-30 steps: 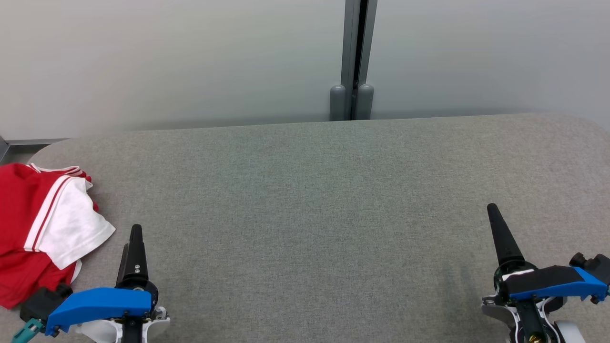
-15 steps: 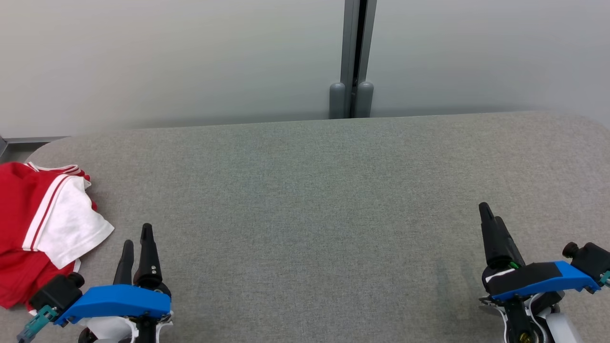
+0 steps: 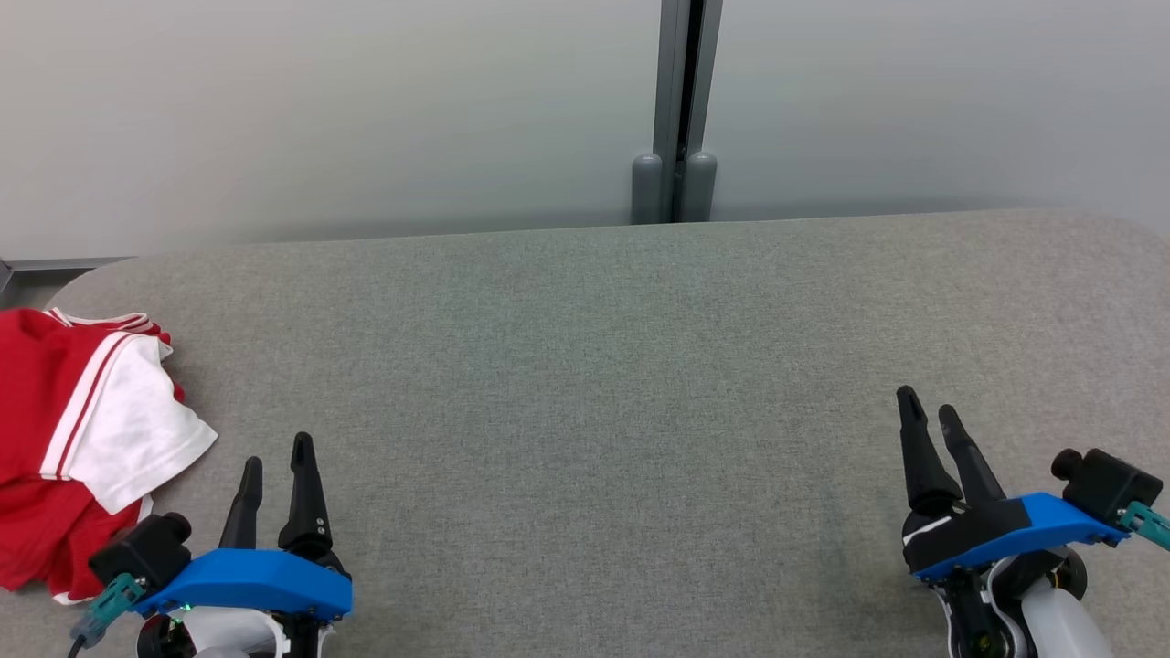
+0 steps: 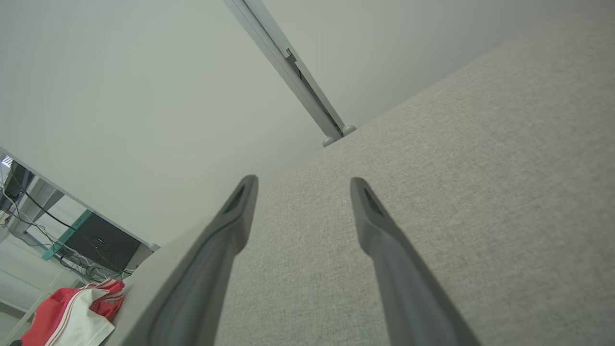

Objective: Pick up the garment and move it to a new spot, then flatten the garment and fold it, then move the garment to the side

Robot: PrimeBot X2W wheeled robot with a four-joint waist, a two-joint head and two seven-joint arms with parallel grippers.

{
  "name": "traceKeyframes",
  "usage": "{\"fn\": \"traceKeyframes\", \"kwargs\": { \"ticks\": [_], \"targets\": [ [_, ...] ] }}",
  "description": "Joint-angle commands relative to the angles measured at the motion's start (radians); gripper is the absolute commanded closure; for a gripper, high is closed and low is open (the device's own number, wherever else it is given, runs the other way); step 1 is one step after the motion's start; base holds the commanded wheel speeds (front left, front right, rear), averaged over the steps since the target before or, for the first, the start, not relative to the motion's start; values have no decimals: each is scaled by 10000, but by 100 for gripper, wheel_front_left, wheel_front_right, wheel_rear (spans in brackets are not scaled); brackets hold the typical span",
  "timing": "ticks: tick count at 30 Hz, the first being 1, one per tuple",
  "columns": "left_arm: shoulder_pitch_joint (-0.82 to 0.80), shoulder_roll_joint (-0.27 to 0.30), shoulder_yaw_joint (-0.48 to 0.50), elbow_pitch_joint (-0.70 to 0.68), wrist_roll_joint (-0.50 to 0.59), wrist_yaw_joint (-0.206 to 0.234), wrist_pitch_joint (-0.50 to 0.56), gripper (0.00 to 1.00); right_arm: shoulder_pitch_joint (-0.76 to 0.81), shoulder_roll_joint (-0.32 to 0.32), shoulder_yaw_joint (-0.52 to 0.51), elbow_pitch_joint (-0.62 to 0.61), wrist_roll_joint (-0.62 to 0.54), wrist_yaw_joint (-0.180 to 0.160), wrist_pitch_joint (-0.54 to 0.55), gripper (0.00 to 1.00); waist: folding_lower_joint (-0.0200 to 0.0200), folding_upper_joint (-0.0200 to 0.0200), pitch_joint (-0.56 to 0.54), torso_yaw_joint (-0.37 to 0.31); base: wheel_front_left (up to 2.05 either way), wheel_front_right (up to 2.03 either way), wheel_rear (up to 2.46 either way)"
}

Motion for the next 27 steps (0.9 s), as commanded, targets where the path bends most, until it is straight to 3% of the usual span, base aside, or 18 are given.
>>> {"fn": "traceKeyframes", "kwargs": {
  "ticks": [1,27],
  "targets": [
    [-249,86,-38,-46,323,42,-89,0,-276,-41,50,-46,-337,19,-89,0,0,0,7,-2,0,0,0],
    [265,66,-311,268,3052,313,-748,0,-63,-23,306,407,-3440,21,-759,0,0,0,-28,-97,0,0,0]
  ]
}}
